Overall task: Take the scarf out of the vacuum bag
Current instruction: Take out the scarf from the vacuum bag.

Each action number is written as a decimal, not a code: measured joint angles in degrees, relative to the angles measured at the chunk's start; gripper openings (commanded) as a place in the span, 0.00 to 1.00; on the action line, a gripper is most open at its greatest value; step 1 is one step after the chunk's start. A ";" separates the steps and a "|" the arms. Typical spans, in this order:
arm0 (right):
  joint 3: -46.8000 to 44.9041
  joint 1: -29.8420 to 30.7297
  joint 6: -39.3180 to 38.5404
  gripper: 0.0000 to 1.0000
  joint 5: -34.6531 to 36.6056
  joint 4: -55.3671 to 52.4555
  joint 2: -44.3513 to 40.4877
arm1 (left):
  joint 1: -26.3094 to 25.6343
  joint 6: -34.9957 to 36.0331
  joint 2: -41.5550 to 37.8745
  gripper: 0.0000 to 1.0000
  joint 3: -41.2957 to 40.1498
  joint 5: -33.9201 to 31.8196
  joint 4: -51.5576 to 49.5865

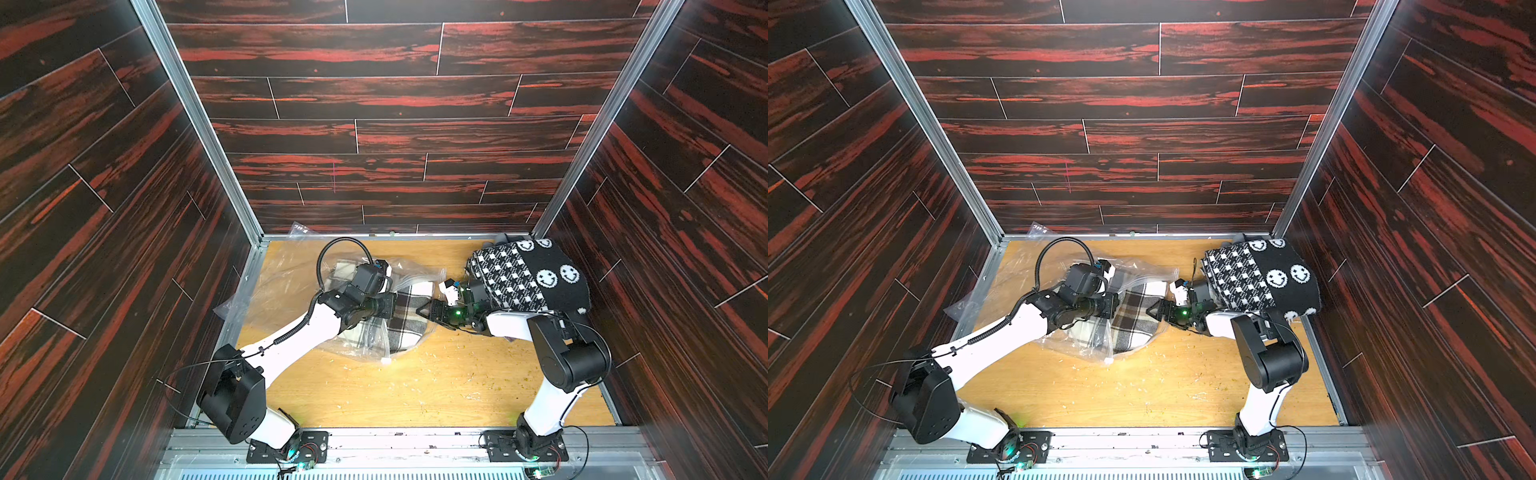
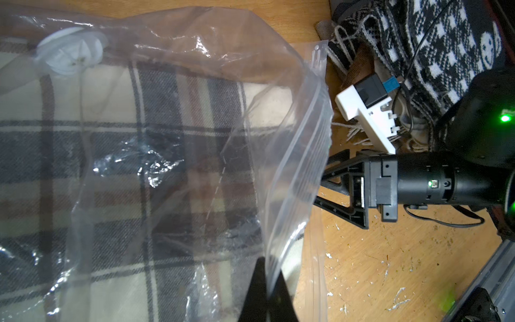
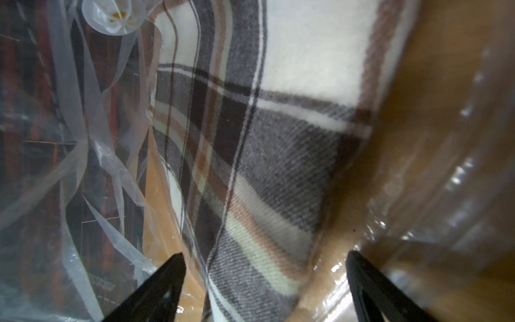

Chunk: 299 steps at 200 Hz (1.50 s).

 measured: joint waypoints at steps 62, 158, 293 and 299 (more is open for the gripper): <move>1.33 0.48 4.79 0.84 -0.04 3.10 2.80 | -0.26 -0.02 0.02 0.00 0.00 0.37 0.02; 1.38 3.37 14.43 0.75 -0.26 11.91 6.91 | -1.07 -0.37 1.09 0.00 0.02 0.63 0.94; 2.38 4.81 18.03 0.14 -1.27 15.13 7.74 | -1.33 -0.48 1.14 0.00 0.09 0.70 1.33; 2.40 4.85 18.14 0.13 -1.29 15.17 7.74 | -1.33 -0.48 1.16 0.00 0.09 0.70 1.36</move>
